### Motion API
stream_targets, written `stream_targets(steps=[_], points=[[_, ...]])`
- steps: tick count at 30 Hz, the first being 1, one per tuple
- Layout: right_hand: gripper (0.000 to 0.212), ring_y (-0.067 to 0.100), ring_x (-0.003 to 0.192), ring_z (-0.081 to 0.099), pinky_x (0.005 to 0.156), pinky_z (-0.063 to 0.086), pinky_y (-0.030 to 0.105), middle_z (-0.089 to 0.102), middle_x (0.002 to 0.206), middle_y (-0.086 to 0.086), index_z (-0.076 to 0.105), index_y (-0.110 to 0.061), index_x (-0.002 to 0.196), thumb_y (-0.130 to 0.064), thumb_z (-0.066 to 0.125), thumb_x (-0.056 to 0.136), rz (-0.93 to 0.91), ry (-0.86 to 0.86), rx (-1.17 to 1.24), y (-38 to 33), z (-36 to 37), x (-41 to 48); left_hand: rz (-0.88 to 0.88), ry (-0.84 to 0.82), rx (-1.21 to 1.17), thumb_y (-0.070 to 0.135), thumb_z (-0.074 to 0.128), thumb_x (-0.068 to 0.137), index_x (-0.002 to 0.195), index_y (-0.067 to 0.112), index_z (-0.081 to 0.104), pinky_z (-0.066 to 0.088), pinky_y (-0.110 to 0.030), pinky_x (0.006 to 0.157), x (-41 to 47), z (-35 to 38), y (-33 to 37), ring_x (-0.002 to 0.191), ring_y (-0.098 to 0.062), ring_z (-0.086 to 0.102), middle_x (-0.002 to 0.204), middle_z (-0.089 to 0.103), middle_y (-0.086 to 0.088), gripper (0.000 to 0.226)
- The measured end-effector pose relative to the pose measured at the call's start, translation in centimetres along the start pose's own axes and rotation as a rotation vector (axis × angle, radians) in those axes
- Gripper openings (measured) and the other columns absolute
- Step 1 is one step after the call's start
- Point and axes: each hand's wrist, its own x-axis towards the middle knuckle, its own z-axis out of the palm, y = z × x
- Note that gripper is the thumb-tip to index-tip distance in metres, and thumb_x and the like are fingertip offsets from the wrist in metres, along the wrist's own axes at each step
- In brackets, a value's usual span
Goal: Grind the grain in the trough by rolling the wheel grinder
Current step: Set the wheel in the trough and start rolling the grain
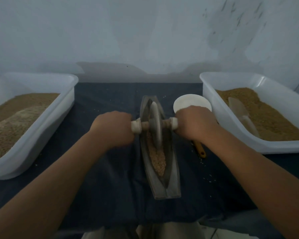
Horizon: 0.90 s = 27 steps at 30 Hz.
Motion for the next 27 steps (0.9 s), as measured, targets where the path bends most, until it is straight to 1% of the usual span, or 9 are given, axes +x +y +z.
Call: stream_targets(steps=[3, 6, 11, 14, 16, 19, 21, 23, 27], points=[[0.025, 0.012, 0.062, 0.054, 0.061, 0.046, 0.033, 0.059, 0.07, -0.006, 0.055, -0.029, 0.069, -0.037, 0.069, 0.087, 0.048, 0.048, 0.004, -0.2, -0.4, 3.5, -0.03, -0.026, -0.048, 0.046, 0.063, 0.08, 0.092, 0.031, 0.061, 0.051, -0.037, 0.074, 3.4, -1.2, -0.2, 0.085, -0.023, 0.064, 0.092, 0.064, 0.007, 0.02], [0.024, 0.012, 0.06, 0.052, 0.054, 0.039, 0.029, 0.058, 0.069, -0.006, 0.054, -0.029, 0.068, -0.032, 0.071, 0.085, 0.05, 0.061, 0.0, -0.2, -0.3, 3.8, -0.029, -0.063, -0.02, 0.043, 0.064, 0.082, 0.088, 0.027, 0.061, 0.054, -0.038, 0.076, 4.1, -1.6, -0.1, 0.083, -0.024, 0.063, 0.09, 0.064, 0.004, 0.018], [0.022, 0.009, 0.062, 0.05, 0.054, 0.042, 0.031, 0.06, 0.077, -0.006, 0.052, -0.031, 0.075, -0.033, 0.069, 0.087, -0.078, -0.037, 0.027, 1.1, 1.5, -1.9, 0.037, -0.07, 0.027, 0.043, 0.063, 0.076, 0.072, 0.023, 0.06, 0.049, -0.031, 0.06, -0.5, 0.2, -0.2, 0.063, -0.015, 0.059, 0.07, 0.06, 0.007, 0.02], [0.008, 0.017, 0.069, 0.06, 0.065, 0.057, 0.042, 0.061, 0.081, -0.005, 0.06, -0.03, 0.09, -0.031, 0.069, 0.089, -0.104, 0.018, 0.029, 1.2, 1.9, -3.2, 0.054, 0.015, 0.071, 0.044, 0.061, 0.075, 0.068, 0.024, 0.057, 0.042, -0.029, 0.055, -1.6, 0.7, 0.1, 0.058, -0.013, 0.055, 0.067, 0.058, 0.008, 0.022], [0.013, 0.018, 0.076, 0.061, 0.073, 0.059, 0.044, 0.061, 0.085, -0.003, 0.059, -0.028, 0.096, -0.027, 0.07, 0.091, -0.085, 0.024, 0.049, 0.5, 1.0, -2.1, 0.004, -0.001, 0.038, 0.042, 0.061, 0.078, 0.068, 0.022, 0.056, 0.046, -0.03, 0.058, -0.5, 0.0, 0.4, 0.061, -0.015, 0.056, 0.069, 0.059, 0.007, 0.022], [0.034, 0.017, 0.079, 0.062, 0.068, 0.054, 0.038, 0.059, 0.087, -0.003, 0.053, -0.026, 0.104, -0.026, 0.08, 0.083, -0.105, -0.087, 0.129, 0.8, -1.3, -0.2, -0.03, -0.064, 0.004, 0.041, 0.064, 0.08, 0.071, 0.021, 0.054, 0.054, -0.035, 0.068, 1.6, -0.9, 0.3, 0.068, -0.02, 0.061, 0.072, 0.057, 0.006, 0.024], [0.032, 0.015, 0.073, 0.064, 0.06, 0.051, 0.032, 0.063, 0.083, -0.002, 0.061, -0.022, 0.099, -0.027, 0.084, 0.078, -0.136, -0.232, 0.127, 1.8, -3.0, 0.6, -0.035, -0.111, -0.01, 0.042, 0.064, 0.08, 0.072, 0.021, 0.054, 0.057, -0.037, 0.073, 2.0, -0.8, -0.1, 0.073, -0.022, 0.062, 0.073, 0.056, 0.007, 0.025], [0.014, 0.014, 0.066, 0.066, 0.056, 0.048, 0.03, 0.067, 0.073, -0.003, 0.068, -0.024, 0.081, -0.031, 0.08, 0.08, -0.135, -0.283, 0.048, 2.6, -3.6, 0.8, -0.049, -0.145, -0.049, 0.042, 0.065, 0.08, 0.075, 0.021, 0.058, 0.057, -0.036, 0.073, 1.6, -0.1, -0.5, 0.075, -0.022, 0.064, 0.076, 0.06, 0.007, 0.023], [0.017, 0.009, 0.066, 0.057, 0.053, 0.036, 0.028, 0.063, 0.073, -0.006, 0.064, -0.029, 0.075, -0.04, 0.072, 0.083, -0.099, -0.082, -0.107, 2.8, -1.7, 1.1, -0.089, -0.072, -0.073, 0.039, 0.064, 0.078, 0.074, 0.021, 0.059, 0.053, -0.034, 0.065, 0.9, 0.8, -0.1, 0.068, -0.018, 0.061, 0.075, 0.062, 0.004, 0.02]])
